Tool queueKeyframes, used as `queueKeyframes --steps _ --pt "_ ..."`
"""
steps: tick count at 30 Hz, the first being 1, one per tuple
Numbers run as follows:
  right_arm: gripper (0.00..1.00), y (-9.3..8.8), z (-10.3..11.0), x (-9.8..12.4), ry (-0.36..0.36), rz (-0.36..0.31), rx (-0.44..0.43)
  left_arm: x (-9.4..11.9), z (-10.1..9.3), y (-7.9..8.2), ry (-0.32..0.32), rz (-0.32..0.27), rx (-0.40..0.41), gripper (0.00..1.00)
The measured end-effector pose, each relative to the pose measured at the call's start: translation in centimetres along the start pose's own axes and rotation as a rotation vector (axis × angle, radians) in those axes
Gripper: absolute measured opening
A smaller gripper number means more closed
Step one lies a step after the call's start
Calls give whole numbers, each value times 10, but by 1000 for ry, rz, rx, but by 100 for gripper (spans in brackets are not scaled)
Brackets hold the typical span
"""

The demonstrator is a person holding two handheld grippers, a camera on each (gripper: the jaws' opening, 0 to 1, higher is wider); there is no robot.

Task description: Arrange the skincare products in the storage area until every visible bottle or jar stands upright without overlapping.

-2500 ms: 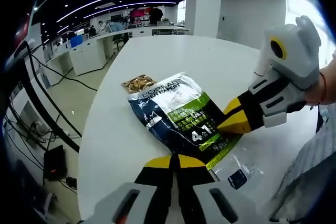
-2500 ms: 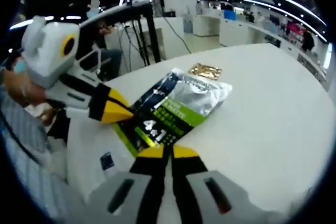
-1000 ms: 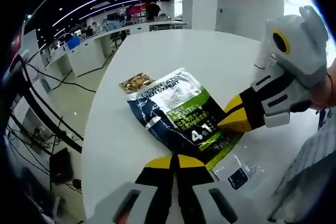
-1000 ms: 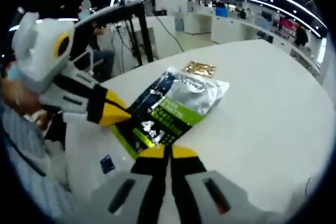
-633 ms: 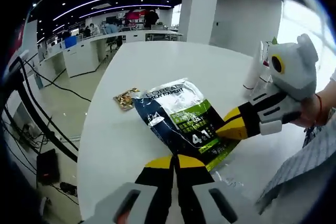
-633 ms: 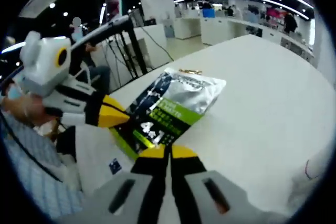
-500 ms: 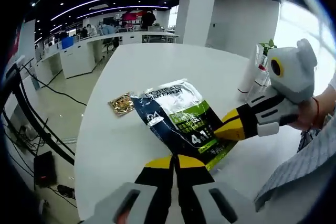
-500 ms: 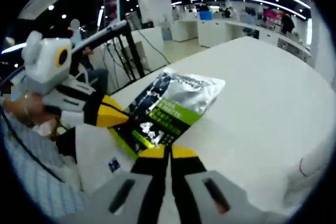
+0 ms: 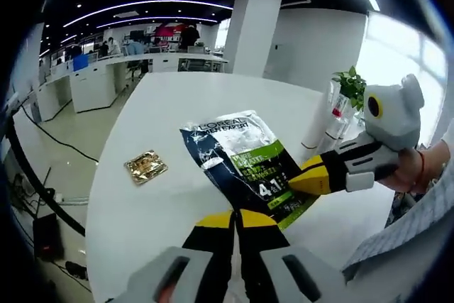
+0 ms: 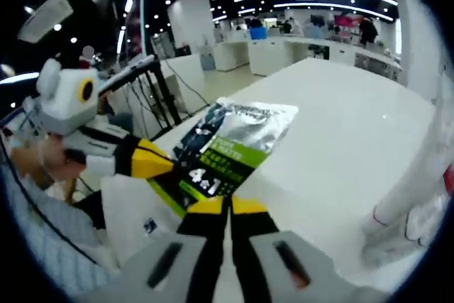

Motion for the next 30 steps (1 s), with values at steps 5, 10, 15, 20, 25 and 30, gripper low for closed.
queueKeyframes --steps 5,10,15,20,25,30 --pt "1 1 -7 18 -31 -52 -36 -4 -10 13 -44 -18 0 1" --pt "1 2 -9 30 -56 -82 -47 -5 -19 17 -60 -45 6 1" --pt "1 -1 -13 40 -90 -91 -50 -9 -31 19 -77 -54 3 1" --pt "1 -6 -16 48 -121 -92 -65 -12 -40 18 -99 -52 1 1" --pt "1 -8 -19 53 -148 -94 -59 -16 -47 16 -104 -47 -18 1" --pt "0 -8 -24 53 -201 -88 -29 -21 -51 18 -83 -45 13 1"
Point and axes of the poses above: the point that each gripper's makers call its tool centre point, and the gripper's own axes: x roughly backward along the fingers, z roughly to its left, y roughly out of its top, the point moved 7 cm from there along x, roughly backward along the fingers, and after that the axes turned 4 degrees about y, right-handed, at the moved point
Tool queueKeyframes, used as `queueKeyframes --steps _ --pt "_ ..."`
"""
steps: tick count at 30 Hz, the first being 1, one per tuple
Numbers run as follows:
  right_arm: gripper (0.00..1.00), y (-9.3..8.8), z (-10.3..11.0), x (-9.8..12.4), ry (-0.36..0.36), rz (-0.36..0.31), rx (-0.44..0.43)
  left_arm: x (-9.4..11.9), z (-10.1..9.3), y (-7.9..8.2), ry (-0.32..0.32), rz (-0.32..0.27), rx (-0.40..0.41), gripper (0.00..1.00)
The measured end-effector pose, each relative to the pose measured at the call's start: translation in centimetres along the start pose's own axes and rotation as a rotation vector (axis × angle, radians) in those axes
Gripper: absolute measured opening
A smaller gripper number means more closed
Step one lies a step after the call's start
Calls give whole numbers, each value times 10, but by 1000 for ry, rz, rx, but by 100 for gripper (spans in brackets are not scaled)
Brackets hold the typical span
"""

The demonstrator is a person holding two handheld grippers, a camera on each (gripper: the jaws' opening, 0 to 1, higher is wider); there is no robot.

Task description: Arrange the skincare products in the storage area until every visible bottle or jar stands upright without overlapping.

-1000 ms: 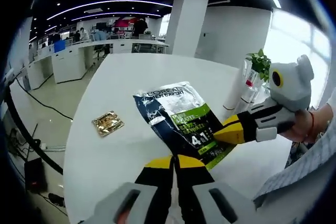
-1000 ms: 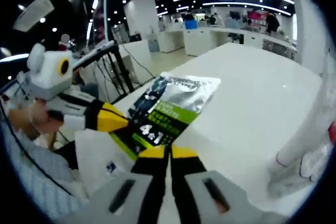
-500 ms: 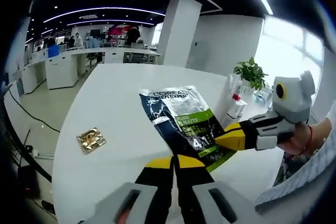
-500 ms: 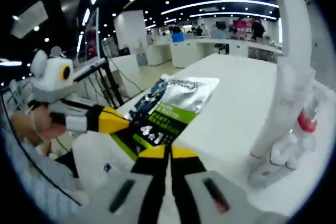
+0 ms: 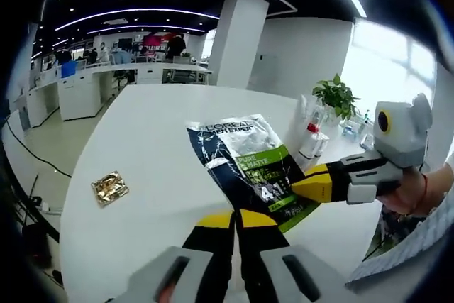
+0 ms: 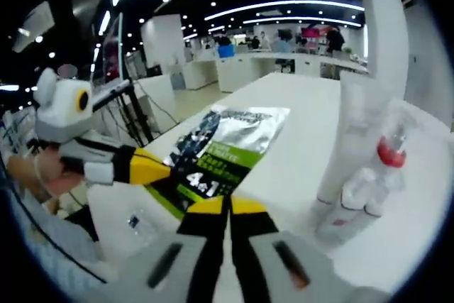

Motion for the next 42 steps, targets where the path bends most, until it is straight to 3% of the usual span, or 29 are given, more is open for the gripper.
queueKeyframes --steps 1,15,22,32,42 --pt "0 -1 -2 0 -30 6 18 -2 -2 1 -1 -3 11 1" --pt "0 -20 -20 1 -85 30 -25 -25 -17 -4 1 55 -37 1" --pt "0 -34 -25 -5 -105 101 52 -40 -22 -17 29 109 -141 1" --pt "0 -45 -39 -13 -140 138 70 -59 -23 -20 27 148 -161 2" --pt "1 -56 -44 -26 -143 199 109 -75 -20 -30 64 203 -234 2"
Point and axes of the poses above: the point that each gripper's makers call its tool centre point, and the gripper's own axes: x roughly backward along the fingers, z roughly to its left, y roughly out of its top, the point moved 7 cm from there along x, roughly backward along the fingers, and after that the axes turned 4 degrees about y, right-handed, at the moved point
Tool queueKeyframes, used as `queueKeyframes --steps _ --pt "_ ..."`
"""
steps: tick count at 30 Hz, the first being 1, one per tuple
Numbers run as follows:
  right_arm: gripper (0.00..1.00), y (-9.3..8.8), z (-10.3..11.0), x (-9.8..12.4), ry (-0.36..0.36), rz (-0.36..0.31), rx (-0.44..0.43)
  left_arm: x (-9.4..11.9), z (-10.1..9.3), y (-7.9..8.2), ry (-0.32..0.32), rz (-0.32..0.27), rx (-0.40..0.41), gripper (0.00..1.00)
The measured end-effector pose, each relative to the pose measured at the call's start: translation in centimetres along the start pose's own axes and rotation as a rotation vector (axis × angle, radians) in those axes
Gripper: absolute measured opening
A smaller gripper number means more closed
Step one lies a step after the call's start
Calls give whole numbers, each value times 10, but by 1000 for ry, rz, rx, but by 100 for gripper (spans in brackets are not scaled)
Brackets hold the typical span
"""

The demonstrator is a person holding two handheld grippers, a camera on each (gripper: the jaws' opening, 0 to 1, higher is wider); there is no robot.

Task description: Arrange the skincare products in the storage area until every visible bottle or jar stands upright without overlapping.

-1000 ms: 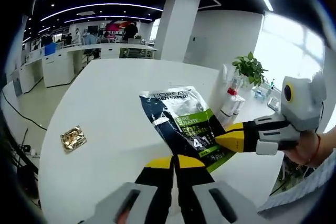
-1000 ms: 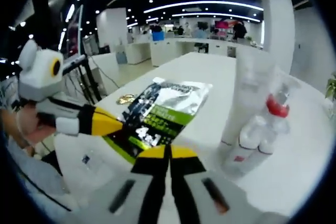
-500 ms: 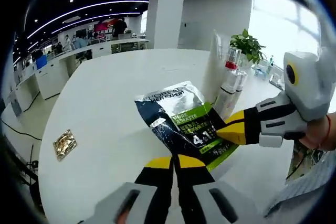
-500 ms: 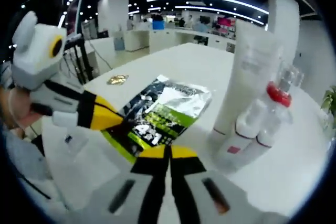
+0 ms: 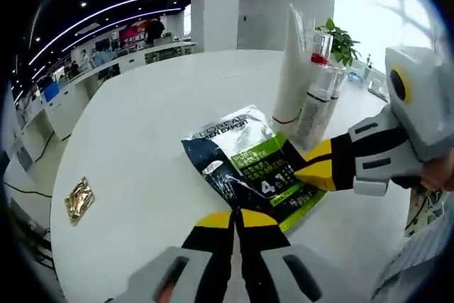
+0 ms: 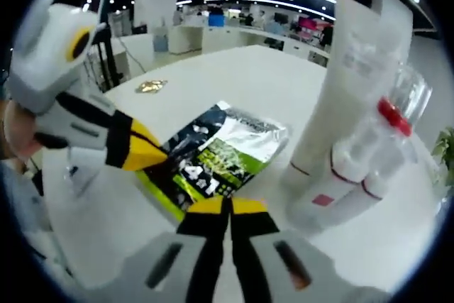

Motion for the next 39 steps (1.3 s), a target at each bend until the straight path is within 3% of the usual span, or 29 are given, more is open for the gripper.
queueKeyframes --steps 11,21,25,26,28,29,30,32,39 --pt "3 0 -2 -13 -19 23 82 -13 5 -2 18 30 23 2" --pt "6 3 -9 -12 -93 3 128 -14 7 -1 15 3 60 4" --pt "1 7 -19 -3 -197 -45 240 -15 7 -2 4 12 93 4" --pt "1 8 -19 -1 -195 -65 237 -15 7 -2 12 8 91 4" --pt "1 9 -11 -2 -98 -95 153 -16 9 -2 32 1 71 4" --pt "1 6 -6 -3 -40 -67 95 -16 9 -2 30 1 75 3" --pt "0 2 -5 -4 -27 -40 83 -16 9 -2 28 2 81 3" --pt "0 -6 -6 -8 -56 9 114 -16 6 -2 7 7 110 3" --pt "0 -11 -5 -6 -50 -9 165 -17 5 -3 9 -12 83 3"
Point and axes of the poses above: the point that each gripper's makers call its tool centre point, and the gripper's own axes: x roughly backward along the fingers, z roughly to its left, y roughly out of its top, the point moved 7 cm from there along x, roughly backward along the fingers, and after that the axes turned 4 degrees about y, right-handed, at the moved point
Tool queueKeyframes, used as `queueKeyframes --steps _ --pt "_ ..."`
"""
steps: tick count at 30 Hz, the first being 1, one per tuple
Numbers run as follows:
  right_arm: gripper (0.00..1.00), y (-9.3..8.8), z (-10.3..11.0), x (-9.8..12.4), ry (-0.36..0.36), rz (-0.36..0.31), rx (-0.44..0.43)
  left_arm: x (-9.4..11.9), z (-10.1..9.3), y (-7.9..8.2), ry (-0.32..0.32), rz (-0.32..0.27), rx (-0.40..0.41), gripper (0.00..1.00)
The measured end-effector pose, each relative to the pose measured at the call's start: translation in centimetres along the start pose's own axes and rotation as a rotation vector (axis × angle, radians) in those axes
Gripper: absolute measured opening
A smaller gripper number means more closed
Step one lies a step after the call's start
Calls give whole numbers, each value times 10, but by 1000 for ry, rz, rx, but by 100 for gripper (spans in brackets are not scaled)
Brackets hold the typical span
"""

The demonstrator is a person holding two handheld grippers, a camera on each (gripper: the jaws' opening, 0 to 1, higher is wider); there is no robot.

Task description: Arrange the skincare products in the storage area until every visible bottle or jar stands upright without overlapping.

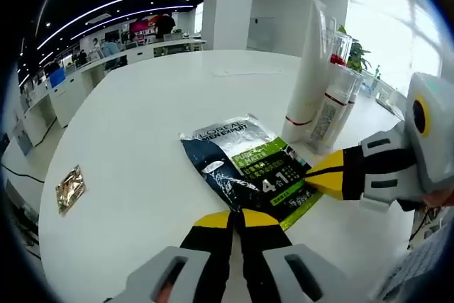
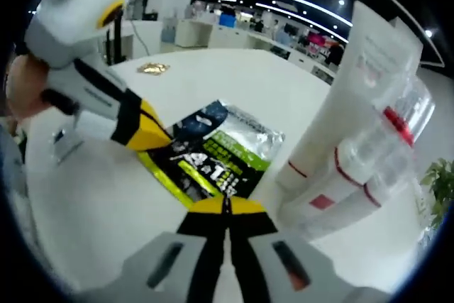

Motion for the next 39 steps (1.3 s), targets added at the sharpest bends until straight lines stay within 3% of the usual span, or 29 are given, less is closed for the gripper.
queueKeyframes --steps 8,15,20,24,25,27,30,31,33,39 --pt "0 -6 1 6 -1 -26 -5 -3 -4 0 -24 -36 -60 3" --pt "0 -8 -2 7 -2 -40 -12 -2 -4 -1 -30 -36 -57 5" --pt "0 -10 -1 8 -6 -56 -7 5 11 -3 27 -52 -37 14" --pt "0 -10 -1 8 -2 -60 -23 15 18 6 41 -131 39 12" --pt "0 -10 -2 8 1 -60 -25 19 15 12 6 -180 50 12" --pt "0 -10 -2 8 2 -61 -23 20 8 15 -32 -199 24 10" --pt "0 -10 -2 8 3 -65 -13 14 -2 12 -47 -176 -67 10" --pt "0 -10 -2 8 3 -66 -13 9 -5 6 -55 -134 -101 10" --pt "0 -10 -2 8 6 -66 -14 4 -7 -2 -64 -79 -103 9" --pt "0 -11 -3 8 12 -67 -16 3 -3 -8 -42 -55 -117 1"
Point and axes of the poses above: the point that each gripper's makers call its tool centre point, and the gripper's own axes: x roughly backward along the fingers, z roughly to its left, y roughly out of its top, the point moved 7 cm from there along x, roughly backward along the fingers, and after that the axes turned 4 degrees about y, right-handed, at the moved point
